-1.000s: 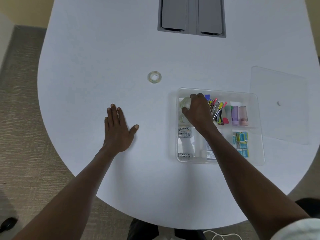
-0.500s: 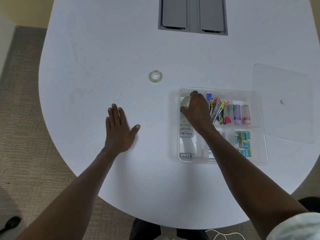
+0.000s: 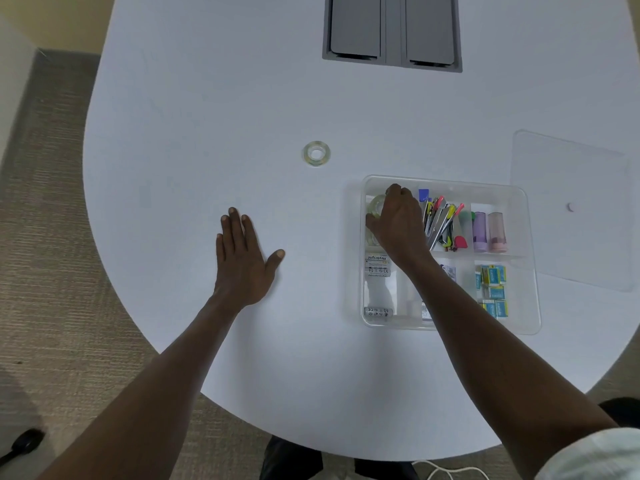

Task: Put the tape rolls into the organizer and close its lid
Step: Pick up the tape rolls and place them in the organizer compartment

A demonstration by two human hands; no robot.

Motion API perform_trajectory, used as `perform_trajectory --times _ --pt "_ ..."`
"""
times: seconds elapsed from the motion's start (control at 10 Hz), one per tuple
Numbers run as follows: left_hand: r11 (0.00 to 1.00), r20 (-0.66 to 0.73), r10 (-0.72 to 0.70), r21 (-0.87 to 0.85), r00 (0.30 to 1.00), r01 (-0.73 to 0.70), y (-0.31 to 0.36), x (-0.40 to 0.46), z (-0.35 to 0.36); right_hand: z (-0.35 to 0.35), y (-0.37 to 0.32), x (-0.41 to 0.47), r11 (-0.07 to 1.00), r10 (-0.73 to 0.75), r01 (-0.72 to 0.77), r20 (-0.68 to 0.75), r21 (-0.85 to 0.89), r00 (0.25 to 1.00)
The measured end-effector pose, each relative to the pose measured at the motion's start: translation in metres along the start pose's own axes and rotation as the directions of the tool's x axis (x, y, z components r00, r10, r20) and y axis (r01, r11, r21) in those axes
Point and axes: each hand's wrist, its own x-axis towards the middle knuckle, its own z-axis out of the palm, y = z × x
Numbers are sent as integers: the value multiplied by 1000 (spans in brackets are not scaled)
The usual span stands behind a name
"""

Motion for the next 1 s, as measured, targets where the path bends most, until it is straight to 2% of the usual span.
perform_trajectory --times 0.5,0.7,0.8,1.0 --pt "1000 2 -4 6 1000 4 1 0 -1 -20 -3 -10 999 20 -22 26 45 999" --pt "1000 -1 -1 5 1000 1 2 -1 -2 -55 -29 -3 989 32 -6 -170 149 985" --pt "1000 -9 9 -6 1000 -9 -1 -1 -1 -53 -49 22 981 -63 98 -200 169 978" --pt "1000 -16 10 14 1000 -10 -2 0 2 -11 -79 73 945 -322 322 -17 63 947"
